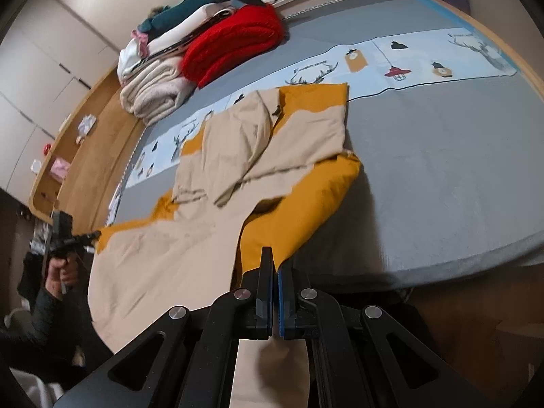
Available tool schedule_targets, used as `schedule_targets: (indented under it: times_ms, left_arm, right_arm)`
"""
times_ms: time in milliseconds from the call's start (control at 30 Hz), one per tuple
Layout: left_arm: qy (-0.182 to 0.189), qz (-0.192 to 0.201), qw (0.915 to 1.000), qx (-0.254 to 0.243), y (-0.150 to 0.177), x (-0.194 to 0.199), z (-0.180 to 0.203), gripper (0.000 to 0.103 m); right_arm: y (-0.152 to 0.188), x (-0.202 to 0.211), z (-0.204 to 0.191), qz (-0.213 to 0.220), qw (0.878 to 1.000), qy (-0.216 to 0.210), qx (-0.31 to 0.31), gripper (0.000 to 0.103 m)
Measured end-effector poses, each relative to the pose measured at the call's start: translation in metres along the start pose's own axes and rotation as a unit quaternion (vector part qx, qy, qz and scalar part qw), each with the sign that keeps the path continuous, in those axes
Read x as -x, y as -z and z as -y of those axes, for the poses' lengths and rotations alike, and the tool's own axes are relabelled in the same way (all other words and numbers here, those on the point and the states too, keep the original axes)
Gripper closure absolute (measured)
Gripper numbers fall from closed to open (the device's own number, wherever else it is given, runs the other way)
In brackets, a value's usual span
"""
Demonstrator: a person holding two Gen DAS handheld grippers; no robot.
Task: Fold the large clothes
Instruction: 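Lift the hem with both grippers and fold it up toward the hood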
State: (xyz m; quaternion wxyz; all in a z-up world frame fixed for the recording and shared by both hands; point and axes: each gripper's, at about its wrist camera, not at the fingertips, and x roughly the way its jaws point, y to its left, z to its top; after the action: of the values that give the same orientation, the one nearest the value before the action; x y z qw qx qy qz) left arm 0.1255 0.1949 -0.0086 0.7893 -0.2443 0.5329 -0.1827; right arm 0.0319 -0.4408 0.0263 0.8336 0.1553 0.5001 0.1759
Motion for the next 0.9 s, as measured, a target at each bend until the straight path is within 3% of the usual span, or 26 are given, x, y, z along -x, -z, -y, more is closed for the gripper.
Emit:
schedule_targets:
  times_ms: [133,267,400,600,833,900]
  left_arm:
    - [-0.009,0.03,0.9977,0.059,-0.05,-0.027,-0.016,0.101]
    - [-0.017,0.063,0.99,0.125,-0.1,-0.06,-0.04,0.101]
    - [-0.042,0.079,0.9829,0.161,-0.136,-0.102,-0.062,0.1]
    - [-0.06,0.063,0.9798,0.18,-0.145,-0.139,-0.085,0.1]
    - [-0.017,0.06,0.9712,0.23,-0.162,-0.143,-0.111,0.098]
    - [-0.013,0.041,0.973,0.227,-0.164,-0.146,-0.11,0.087]
  right_arm:
    - [-0.044,-0.026,0.006,0.014,1.0,0.013,0.0,0.101]
    - [-0.107,-0.072,0.023,0.033,0.998,0.049,-0.025,0.101]
    - [-0.164,-0.126,0.044,0.049,0.994,0.082,-0.057,0.101]
    - [-0.198,-0.199,0.081,0.038,0.989,0.091,-0.107,0.101]
    - [-0.227,-0.239,0.101,0.031,0.987,0.071,-0.144,0.1]
    - [-0.233,-0.251,0.104,0.02,0.986,0.072,-0.149,0.098]
